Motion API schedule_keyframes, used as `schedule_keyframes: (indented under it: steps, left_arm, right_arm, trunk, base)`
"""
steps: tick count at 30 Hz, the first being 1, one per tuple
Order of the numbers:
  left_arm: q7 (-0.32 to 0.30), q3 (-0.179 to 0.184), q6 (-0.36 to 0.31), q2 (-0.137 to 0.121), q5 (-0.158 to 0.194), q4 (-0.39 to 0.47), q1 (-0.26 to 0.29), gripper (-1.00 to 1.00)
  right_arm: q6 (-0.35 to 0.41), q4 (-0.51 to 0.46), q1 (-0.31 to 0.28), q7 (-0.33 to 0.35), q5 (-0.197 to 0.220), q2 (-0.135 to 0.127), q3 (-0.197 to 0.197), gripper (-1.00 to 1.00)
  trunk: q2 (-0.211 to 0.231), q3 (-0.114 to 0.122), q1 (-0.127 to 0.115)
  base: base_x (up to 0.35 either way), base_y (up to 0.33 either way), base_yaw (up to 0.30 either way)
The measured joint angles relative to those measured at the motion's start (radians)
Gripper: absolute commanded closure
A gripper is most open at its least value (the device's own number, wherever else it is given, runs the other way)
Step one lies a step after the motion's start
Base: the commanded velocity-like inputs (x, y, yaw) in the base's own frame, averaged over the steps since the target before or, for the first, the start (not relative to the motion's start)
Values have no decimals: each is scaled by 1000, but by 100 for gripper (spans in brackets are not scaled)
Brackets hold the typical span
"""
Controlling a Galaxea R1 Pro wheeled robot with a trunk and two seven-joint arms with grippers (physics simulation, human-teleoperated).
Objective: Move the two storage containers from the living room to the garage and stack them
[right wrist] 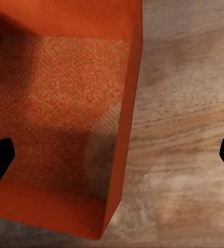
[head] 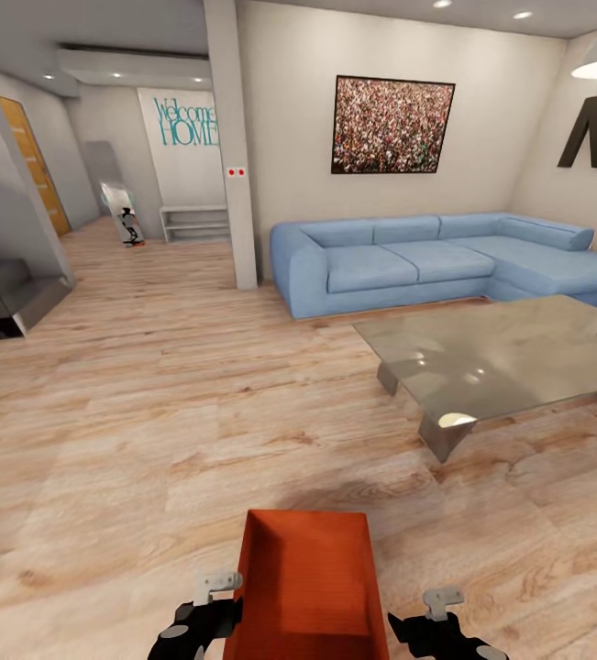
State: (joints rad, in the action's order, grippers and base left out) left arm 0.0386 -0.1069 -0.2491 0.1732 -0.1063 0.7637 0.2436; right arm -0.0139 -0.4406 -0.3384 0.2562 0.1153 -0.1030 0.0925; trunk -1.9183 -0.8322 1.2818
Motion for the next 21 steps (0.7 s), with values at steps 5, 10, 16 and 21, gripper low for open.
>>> schedule_keyframes:
  steps: [5, 10, 16, 21]
  left_arm:
    - [1, 0, 0, 0, 0, 0, 0, -100]
    - [0, 0, 0, 0, 0, 0, 0, -100]
    - [0, 0, 0, 0, 0, 0, 0, -100]
    - [1, 0, 0, 0, 0, 0, 0, -100]
  right_arm:
    - [0, 0, 0, 0, 0, 0, 0, -100]
    - [0, 0, 0, 0, 0, 0, 0, -100]
    - [0, 1, 0, 0, 1, 0, 0, -100]
    - [0, 1, 0, 0, 2, 0, 0, -100]
  trunk:
    - [-35, -16, 19]
    - [-70, -33, 38]
    - [-112, -61, 61]
    - [-112, -66, 61]
  base:
    - [0, 0, 0]
    - [0, 0, 0]
    - [0, 0, 0]
    - [0, 0, 0]
